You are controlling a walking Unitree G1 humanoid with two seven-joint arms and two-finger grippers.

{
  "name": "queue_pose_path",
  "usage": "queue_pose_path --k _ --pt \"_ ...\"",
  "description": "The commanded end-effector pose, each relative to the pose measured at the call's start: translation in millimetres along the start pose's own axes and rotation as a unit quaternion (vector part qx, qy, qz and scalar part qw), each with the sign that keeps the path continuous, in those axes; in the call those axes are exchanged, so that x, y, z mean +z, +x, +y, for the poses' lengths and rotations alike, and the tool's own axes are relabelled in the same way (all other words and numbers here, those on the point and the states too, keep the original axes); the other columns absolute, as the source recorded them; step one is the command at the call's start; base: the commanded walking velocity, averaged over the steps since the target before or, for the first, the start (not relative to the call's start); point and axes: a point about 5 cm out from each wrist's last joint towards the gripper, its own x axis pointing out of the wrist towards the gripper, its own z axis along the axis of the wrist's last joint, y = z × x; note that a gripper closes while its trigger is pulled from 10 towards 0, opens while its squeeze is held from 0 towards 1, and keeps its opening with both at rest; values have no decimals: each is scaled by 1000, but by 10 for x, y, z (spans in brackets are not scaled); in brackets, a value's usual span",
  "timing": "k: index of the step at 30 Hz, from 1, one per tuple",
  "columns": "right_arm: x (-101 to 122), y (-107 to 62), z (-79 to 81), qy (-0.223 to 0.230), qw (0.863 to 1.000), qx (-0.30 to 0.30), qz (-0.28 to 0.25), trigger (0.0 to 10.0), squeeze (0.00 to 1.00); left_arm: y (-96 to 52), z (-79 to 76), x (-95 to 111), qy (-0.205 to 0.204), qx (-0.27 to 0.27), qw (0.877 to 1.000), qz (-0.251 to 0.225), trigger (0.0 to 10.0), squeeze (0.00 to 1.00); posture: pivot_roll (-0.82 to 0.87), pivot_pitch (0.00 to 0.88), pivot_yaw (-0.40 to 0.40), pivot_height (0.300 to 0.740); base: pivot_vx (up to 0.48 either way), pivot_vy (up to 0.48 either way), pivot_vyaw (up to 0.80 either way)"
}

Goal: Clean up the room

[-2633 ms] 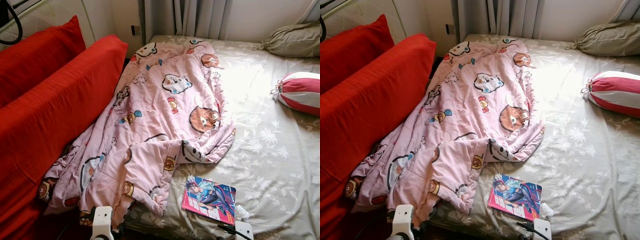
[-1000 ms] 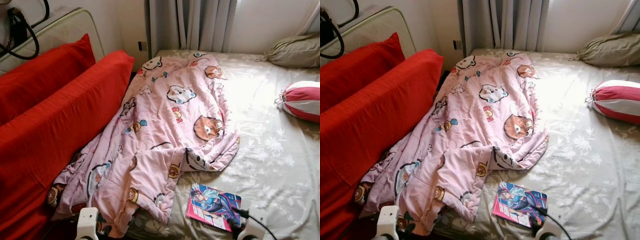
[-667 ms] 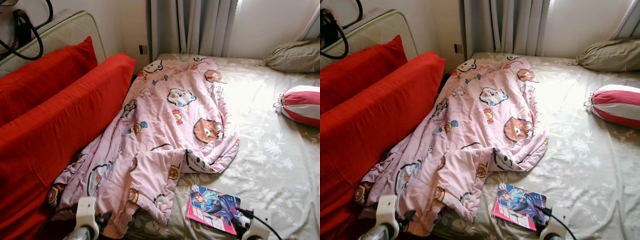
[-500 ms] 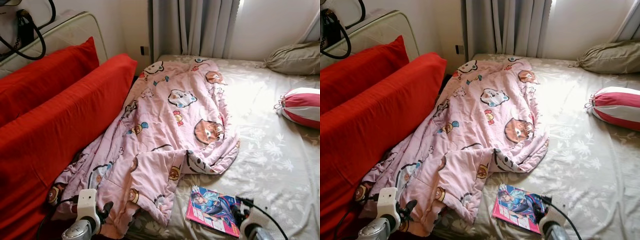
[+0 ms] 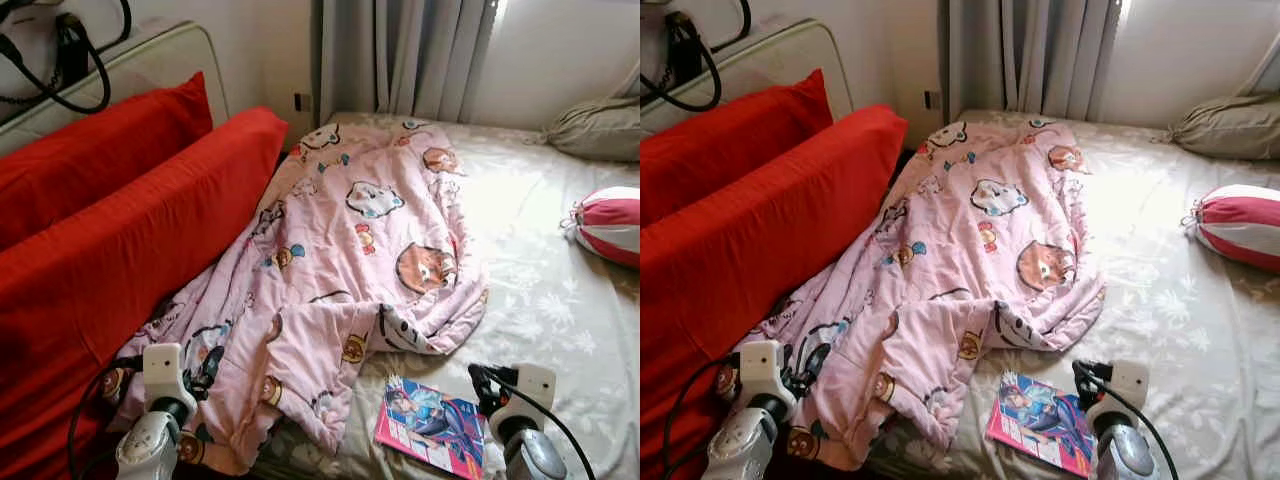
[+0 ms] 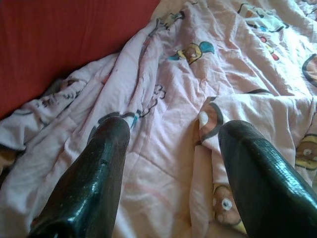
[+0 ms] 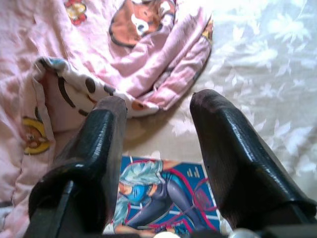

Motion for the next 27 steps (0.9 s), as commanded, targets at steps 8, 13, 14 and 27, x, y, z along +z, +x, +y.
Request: queue_pose_path --k 8,13,14,27 --pt "71 -1 72 -4 999 11 -38 10000 0 25 -90 89 -4 -18 999 -32 10000 0 -6 0 -23 740 0 0 0" --pt "41 -10 35 -13 1000 5 -22 10000 0 71 -85 176 -10 -17 999 -48 10000 0 10 0 -34 735 0 0 0" --pt "37 -10 32 -11 1000 5 -20 10000 0 79 -91 189 -9 -20 998 -50 10000 0 13 0 -35 725 0 0 0" --pt "32 -33 -59 -6 999 -36 -22 10000 0 92 -100 179 -14 -20 999 -42 10000 0 0 19 -24 677 0 0 0"
